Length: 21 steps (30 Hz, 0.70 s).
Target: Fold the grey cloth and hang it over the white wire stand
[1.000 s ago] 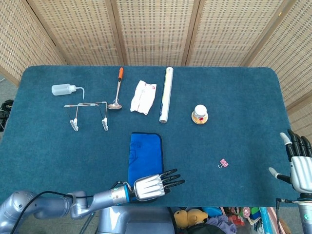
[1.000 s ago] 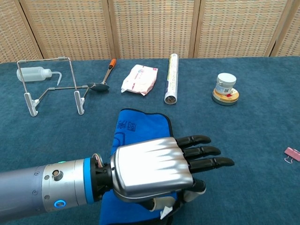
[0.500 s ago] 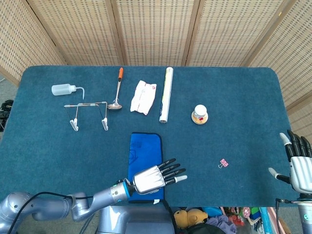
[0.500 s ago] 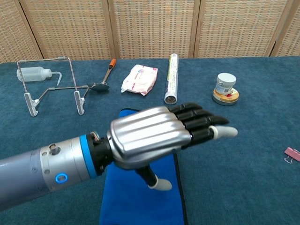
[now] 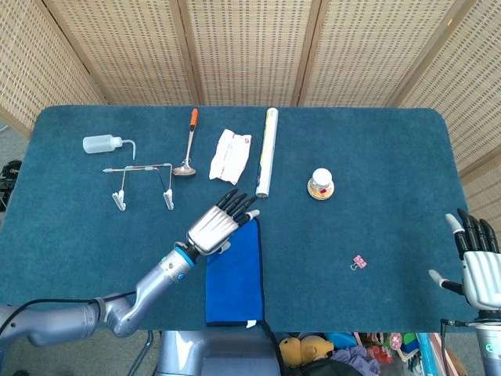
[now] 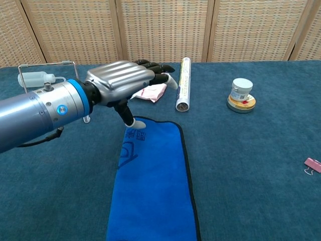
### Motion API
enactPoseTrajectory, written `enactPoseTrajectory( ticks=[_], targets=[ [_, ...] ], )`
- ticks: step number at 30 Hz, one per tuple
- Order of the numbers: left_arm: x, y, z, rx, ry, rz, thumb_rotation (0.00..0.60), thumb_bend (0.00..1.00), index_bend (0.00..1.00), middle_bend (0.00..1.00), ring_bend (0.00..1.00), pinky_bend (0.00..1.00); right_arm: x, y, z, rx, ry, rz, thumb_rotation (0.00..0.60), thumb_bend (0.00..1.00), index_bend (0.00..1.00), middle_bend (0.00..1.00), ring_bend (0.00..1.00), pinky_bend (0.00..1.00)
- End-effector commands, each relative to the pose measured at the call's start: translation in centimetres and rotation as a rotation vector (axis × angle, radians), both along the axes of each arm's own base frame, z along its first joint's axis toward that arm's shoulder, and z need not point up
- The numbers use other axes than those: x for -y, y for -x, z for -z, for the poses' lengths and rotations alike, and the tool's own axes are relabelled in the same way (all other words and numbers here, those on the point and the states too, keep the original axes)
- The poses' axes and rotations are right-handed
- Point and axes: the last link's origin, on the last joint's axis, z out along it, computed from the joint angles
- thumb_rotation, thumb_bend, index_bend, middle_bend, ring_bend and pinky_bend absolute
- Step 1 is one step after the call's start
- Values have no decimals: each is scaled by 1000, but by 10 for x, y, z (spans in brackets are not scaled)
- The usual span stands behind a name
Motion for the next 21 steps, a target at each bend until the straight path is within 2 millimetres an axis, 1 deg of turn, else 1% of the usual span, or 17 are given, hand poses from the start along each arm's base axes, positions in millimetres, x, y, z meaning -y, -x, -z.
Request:
enactPoseTrajectory(
  ticks=[1, 7, 12, 14, 21],
  targets=[
    [-18, 2, -6, -13, -16, -63, 600, 247, 191, 0, 0, 0, 0, 0, 1, 3, -5, 3, 600, 0, 0, 0, 0, 0],
    [-28, 6, -1, -52, -25, -132, 600, 254, 225, 0, 0, 0, 2, 1, 1, 0, -8, 14, 600, 0, 0, 0, 0, 0],
    [-35, 7, 4, -104, -30, -199, 600, 254, 273, 0, 0, 0, 2, 2, 1, -1, -10, 15, 600, 0, 0, 0, 0, 0],
    [-39, 9, 11, -122, -21, -241, 600, 254, 280, 0, 0, 0, 3, 4, 0, 2, -9, 21, 600, 0, 0, 0, 0, 0],
    [-48, 12, 22, -135, -17, -319, 600, 254, 286, 0, 0, 0, 4, 5, 0, 2, -10, 26, 600, 0, 0, 0, 0, 0]
  ],
)
